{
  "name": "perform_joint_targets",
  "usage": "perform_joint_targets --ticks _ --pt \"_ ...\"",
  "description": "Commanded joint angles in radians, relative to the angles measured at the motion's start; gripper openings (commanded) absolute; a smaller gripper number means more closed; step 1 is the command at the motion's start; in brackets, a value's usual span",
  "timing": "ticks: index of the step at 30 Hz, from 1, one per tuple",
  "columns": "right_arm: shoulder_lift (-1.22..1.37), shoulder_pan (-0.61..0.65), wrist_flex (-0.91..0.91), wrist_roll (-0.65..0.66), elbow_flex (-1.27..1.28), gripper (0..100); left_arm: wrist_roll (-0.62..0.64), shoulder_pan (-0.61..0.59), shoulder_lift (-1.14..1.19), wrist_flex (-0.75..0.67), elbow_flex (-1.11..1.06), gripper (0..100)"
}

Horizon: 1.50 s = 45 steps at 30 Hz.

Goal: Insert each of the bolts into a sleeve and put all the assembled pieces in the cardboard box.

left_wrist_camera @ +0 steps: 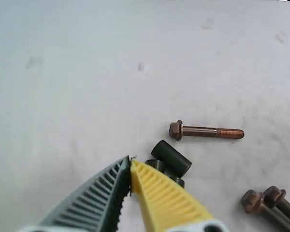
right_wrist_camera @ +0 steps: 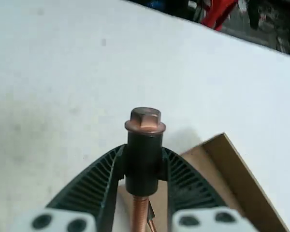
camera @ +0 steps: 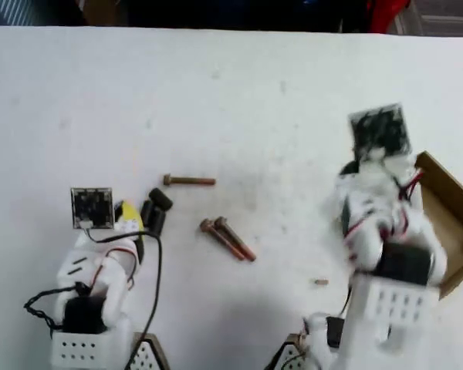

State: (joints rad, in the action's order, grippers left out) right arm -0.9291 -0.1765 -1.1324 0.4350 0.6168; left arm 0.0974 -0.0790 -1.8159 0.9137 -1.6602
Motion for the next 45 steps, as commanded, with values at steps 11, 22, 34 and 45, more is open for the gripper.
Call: perform_joint_targets --ticks 11,22,34,45 --pt "0.590 -0.203 0.173 0.137 -0.216 1.7 -0.009 -0.008 -0.010 0.121 -0.034 2" --pt "0.903 -0.372 0.166 0.298 -0.391 1.7 -0.009 -0.008 -0.010 0.186 -0.034 2" --pt "1.056 -0.308 -0.096 0.491 -0.388 2.2 -0.009 -0.008 -0.010 0.184 -0.034 2" --pt "1.066 -0.277 -0.124 0.548 -0.393 20.0 -0.009 -0.008 -0.010 0.186 -0.034 2"
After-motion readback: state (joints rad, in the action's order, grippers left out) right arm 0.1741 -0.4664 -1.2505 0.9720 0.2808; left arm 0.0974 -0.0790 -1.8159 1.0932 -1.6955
